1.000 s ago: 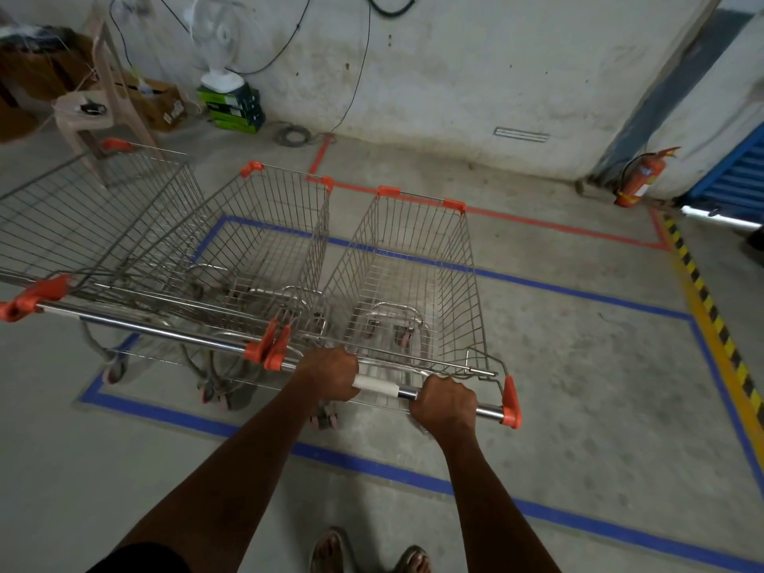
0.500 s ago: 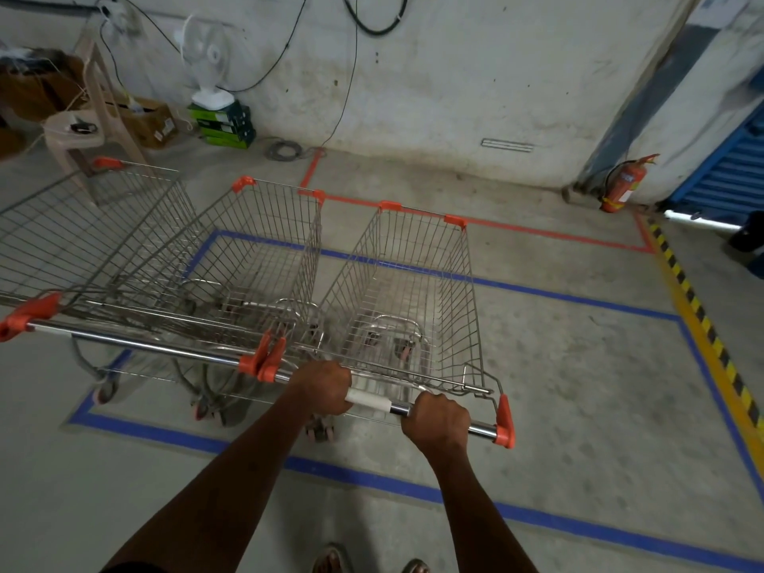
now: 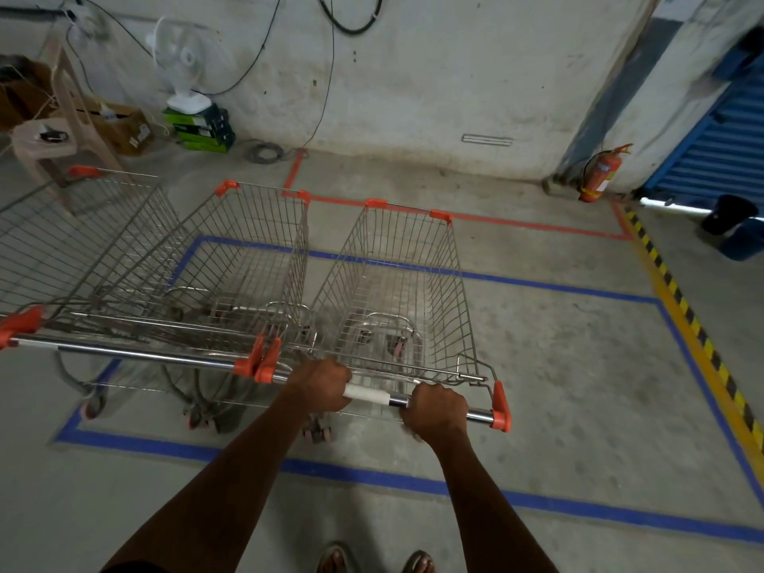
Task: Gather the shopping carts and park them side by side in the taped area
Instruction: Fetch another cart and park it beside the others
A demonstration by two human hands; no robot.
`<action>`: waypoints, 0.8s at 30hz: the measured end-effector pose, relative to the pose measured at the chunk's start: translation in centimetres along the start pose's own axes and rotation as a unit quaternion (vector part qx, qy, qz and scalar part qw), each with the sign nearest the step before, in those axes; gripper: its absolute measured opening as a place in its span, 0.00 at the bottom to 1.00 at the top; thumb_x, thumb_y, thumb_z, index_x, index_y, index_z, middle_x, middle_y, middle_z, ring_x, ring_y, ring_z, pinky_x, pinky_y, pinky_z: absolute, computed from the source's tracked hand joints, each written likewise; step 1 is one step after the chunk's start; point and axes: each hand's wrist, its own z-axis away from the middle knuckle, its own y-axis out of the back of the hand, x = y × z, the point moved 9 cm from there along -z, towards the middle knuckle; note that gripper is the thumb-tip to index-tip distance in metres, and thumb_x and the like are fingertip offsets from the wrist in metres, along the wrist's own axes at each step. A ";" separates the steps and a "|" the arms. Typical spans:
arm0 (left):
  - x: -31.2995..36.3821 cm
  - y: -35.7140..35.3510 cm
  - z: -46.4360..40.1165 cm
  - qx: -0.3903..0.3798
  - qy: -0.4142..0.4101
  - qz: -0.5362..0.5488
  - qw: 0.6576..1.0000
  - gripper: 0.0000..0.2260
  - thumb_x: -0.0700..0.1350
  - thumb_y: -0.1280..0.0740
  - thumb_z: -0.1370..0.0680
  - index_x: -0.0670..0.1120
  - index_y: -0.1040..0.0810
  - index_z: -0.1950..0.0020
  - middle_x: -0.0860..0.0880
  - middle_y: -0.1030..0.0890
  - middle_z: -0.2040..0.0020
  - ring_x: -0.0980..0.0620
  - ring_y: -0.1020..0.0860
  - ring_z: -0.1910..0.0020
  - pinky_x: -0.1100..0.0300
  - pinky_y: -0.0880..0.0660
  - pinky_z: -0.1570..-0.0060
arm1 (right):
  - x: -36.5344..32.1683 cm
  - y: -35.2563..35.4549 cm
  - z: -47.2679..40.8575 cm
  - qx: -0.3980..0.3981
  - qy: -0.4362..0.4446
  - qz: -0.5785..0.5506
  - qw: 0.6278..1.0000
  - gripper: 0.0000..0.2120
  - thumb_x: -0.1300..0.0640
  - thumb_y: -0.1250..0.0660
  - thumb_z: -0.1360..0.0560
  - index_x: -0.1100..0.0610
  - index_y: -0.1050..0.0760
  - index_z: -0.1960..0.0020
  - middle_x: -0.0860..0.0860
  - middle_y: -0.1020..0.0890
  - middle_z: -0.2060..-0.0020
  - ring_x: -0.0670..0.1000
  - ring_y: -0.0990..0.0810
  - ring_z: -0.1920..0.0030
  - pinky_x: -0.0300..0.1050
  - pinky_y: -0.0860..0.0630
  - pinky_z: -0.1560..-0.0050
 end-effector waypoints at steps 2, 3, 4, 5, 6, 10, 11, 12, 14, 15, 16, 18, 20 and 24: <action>0.2 0.3 0.2 0.009 -0.012 -0.001 1.000 0.15 0.56 0.30 0.24 0.51 0.22 0.42 0.50 0.19 0.49 0.50 0.19 0.52 0.52 0.20 0.50 | 0.0 -0.1 -0.2 -0.008 0.014 0.002 1.000 0.15 0.39 0.37 0.24 0.50 0.27 0.56 0.46 0.22 0.63 0.50 0.20 0.62 0.45 0.22 0.57; 0.4 0.7 0.4 0.021 -0.021 0.001 1.000 0.15 0.55 0.30 0.24 0.50 0.22 0.41 0.50 0.19 0.48 0.50 0.19 0.51 0.53 0.21 0.50 | -0.1 -0.1 -0.2 -0.013 0.023 0.001 1.000 0.16 0.38 0.36 0.24 0.51 0.25 0.55 0.46 0.22 0.63 0.49 0.20 0.61 0.45 0.22 0.56; 0.5 1.1 0.6 0.037 -0.030 0.012 0.999 0.16 0.54 0.29 0.25 0.50 0.23 0.41 0.50 0.19 0.47 0.49 0.19 0.50 0.53 0.21 0.50 | -0.1 -0.2 -0.3 -0.015 0.034 0.000 0.999 0.18 0.36 0.36 0.24 0.52 0.23 0.53 0.46 0.22 0.63 0.49 0.20 0.61 0.45 0.22 0.57; 0.7 1.6 0.9 0.057 -0.043 0.031 0.997 0.17 0.52 0.28 0.27 0.49 0.24 0.42 0.50 0.20 0.46 0.49 0.20 0.49 0.54 0.23 0.50 | -0.1 -0.1 -0.2 -0.014 0.045 -0.001 0.999 0.22 0.33 0.37 0.25 0.51 0.22 0.52 0.45 0.21 0.63 0.48 0.20 0.62 0.44 0.22 0.57; 0.9 2.1 1.3 0.078 -0.057 0.053 0.994 0.18 0.51 0.26 0.29 0.49 0.25 0.42 0.50 0.21 0.45 0.49 0.21 0.48 0.54 0.25 0.50 | -0.2 0.2 -0.2 -0.006 0.055 -0.004 0.998 0.26 0.28 0.39 0.27 0.51 0.22 0.52 0.45 0.21 0.64 0.48 0.20 0.62 0.44 0.22 0.58; 1.7 3.6 3.1 0.137 -0.107 0.081 0.981 0.19 0.52 0.27 0.32 0.51 0.28 0.44 0.52 0.26 0.44 0.52 0.26 0.47 0.53 0.29 0.47 | -1.2 1.4 0.7 0.001 0.086 -0.034 0.996 0.34 0.18 0.50 0.30 0.47 0.24 0.53 0.44 0.20 0.62 0.49 0.20 0.58 0.51 0.28 0.48; 1.7 4.1 3.6 0.143 -0.108 0.087 0.980 0.19 0.52 0.27 0.31 0.51 0.28 0.45 0.52 0.26 0.44 0.53 0.27 0.47 0.54 0.29 0.48 | -1.5 1.9 0.9 0.005 0.092 -0.056 0.994 0.33 0.19 0.50 0.28 0.46 0.26 0.53 0.44 0.20 0.62 0.48 0.21 0.58 0.51 0.29 0.48; 1.6 4.4 4.1 0.146 -0.104 0.096 0.979 0.18 0.52 0.28 0.31 0.51 0.27 0.44 0.53 0.26 0.45 0.54 0.27 0.47 0.56 0.29 0.48 | -1.8 2.6 1.0 0.018 0.104 -0.075 0.992 0.31 0.20 0.50 0.27 0.46 0.26 0.53 0.44 0.20 0.60 0.48 0.21 0.57 0.50 0.29 0.48; 1.2 5.2 5.4 0.153 -0.076 0.105 0.980 0.16 0.51 0.28 0.28 0.50 0.25 0.43 0.52 0.24 0.46 0.54 0.26 0.49 0.57 0.27 0.50 | -2.5 4.1 1.2 0.055 0.135 -0.085 0.986 0.29 0.23 0.50 0.26 0.46 0.25 0.50 0.46 0.19 0.56 0.49 0.20 0.53 0.51 0.27 0.45; 0.7 5.5 6.1 0.161 -0.054 0.107 0.980 0.13 0.50 0.29 0.26 0.49 0.25 0.44 0.52 0.22 0.47 0.54 0.24 0.51 0.57 0.26 0.51 | -2.8 4.6 1.3 0.066 0.150 -0.084 0.983 0.28 0.25 0.50 0.25 0.46 0.25 0.48 0.46 0.19 0.53 0.50 0.20 0.51 0.52 0.28 0.42; 0.2 5.8 7.2 0.176 -0.030 0.114 0.977 0.10 0.49 0.31 0.24 0.49 0.24 0.45 0.51 0.21 0.49 0.54 0.23 0.51 0.57 0.25 0.50 | -3.2 5.1 1.4 0.075 0.167 -0.083 0.980 0.26 0.27 0.49 0.24 0.46 0.25 0.46 0.47 0.19 0.51 0.50 0.21 0.50 0.52 0.29 0.41; -0.9 5.8 9.7 0.207 0.014 0.136 0.969 0.07 0.49 0.34 0.22 0.49 0.22 0.47 0.51 0.20 0.51 0.53 0.22 0.51 0.58 0.28 0.47 | -4.3 5.9 1.4 0.088 0.196 -0.076 0.974 0.23 0.31 0.48 0.24 0.46 0.25 0.46 0.47 0.19 0.51 0.50 0.21 0.48 0.51 0.30 0.42; -1.7 5.5 12.5 0.238 0.042 0.148 0.959 0.05 0.48 0.35 0.22 0.47 0.23 0.51 0.49 0.21 0.54 0.50 0.22 0.55 0.57 0.27 0.51 | -5.7 6.7 1.4 0.099 0.227 -0.065 0.967 0.22 0.32 0.47 0.25 0.46 0.24 0.46 0.47 0.19 0.50 0.51 0.21 0.48 0.50 0.30 0.44; -3.1 5.6 19.4 0.293 0.184 0.171 0.923 0.06 0.52 0.34 0.24 0.53 0.25 0.50 0.52 0.19 0.55 0.50 0.19 0.58 0.54 0.22 0.59 | -10.6 7.4 1.9 0.105 0.322 -0.028 0.940 0.14 0.40 0.41 0.21 0.47 0.25 0.45 0.47 0.21 0.50 0.51 0.23 0.48 0.49 0.32 0.46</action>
